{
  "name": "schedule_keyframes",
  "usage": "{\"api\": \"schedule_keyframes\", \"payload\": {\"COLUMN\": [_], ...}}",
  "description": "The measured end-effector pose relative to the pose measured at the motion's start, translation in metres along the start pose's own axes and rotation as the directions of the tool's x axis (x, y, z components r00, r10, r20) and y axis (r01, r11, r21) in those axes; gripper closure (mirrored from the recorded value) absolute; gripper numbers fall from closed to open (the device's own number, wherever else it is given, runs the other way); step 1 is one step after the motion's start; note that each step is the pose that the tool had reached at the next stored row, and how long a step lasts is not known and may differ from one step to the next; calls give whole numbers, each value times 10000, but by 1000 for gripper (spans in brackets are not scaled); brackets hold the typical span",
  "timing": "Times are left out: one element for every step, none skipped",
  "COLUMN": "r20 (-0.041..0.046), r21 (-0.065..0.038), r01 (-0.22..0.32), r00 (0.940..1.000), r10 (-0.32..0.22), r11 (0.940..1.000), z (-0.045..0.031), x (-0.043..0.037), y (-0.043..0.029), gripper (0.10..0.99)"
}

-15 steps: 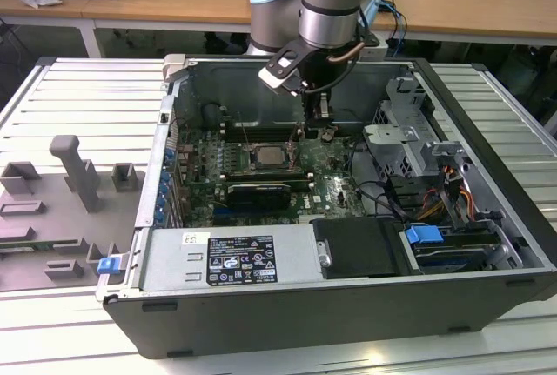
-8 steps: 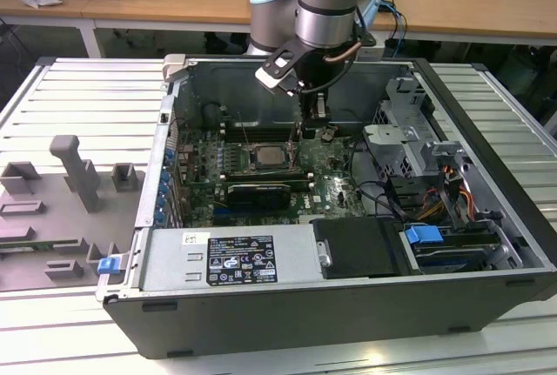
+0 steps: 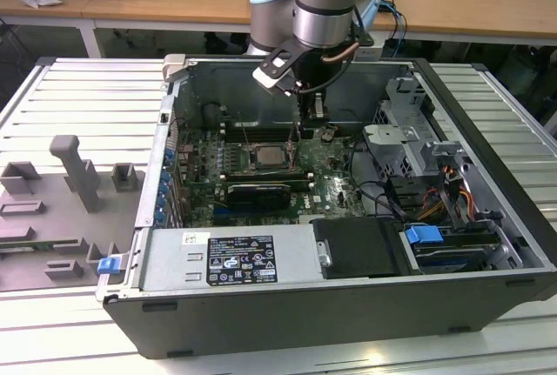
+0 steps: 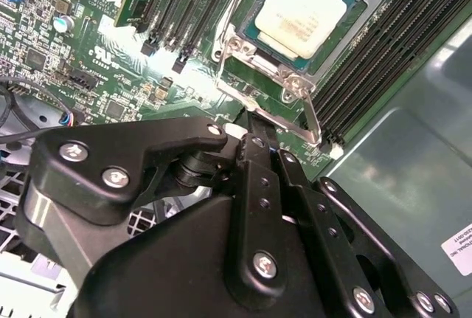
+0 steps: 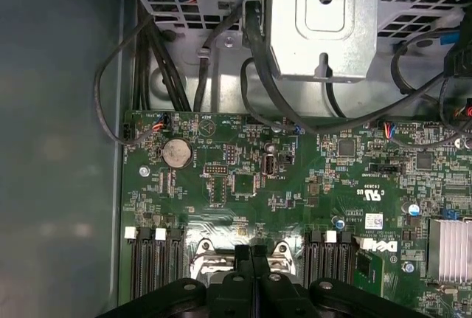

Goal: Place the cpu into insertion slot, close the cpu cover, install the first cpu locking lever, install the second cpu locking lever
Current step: 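Close the cpu cover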

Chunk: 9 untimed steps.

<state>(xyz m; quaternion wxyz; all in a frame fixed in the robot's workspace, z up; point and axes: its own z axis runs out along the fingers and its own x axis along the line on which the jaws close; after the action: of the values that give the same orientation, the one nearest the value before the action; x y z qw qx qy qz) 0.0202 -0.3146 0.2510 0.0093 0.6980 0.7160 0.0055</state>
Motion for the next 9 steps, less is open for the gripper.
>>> {"api": "schedule_keyframes", "payload": {"r20": [-1, 0, -1, -1, 0, -1, 0, 0, -1], "r21": [0, 0, 0, 0, 0, 0, 0, 0, 0], "r01": [0, 0, 0, 0, 0, 1, 0, 0, 0], "r00": [10000, 10000, 10000, 10000, 10000, 10000, 10000, 10000, 10000], "r10": [0, 0, 0, 0, 0, -1, 0, 0, 0], "r11": [10000, 10000, 10000, 10000, 10000, 10000, 10000, 10000, 10000], "z": [0, 0, 0, 0, 0, 0, -1, -1, -1], "x": [0, 0, 0, 1, 1, 1, 1, 1, 1], "y": [-2, -6, -12, -17, -21, -29, -35, -40, -44], "gripper": [980, 980, 980, 980, 980, 980, 980, 980, 980]}}
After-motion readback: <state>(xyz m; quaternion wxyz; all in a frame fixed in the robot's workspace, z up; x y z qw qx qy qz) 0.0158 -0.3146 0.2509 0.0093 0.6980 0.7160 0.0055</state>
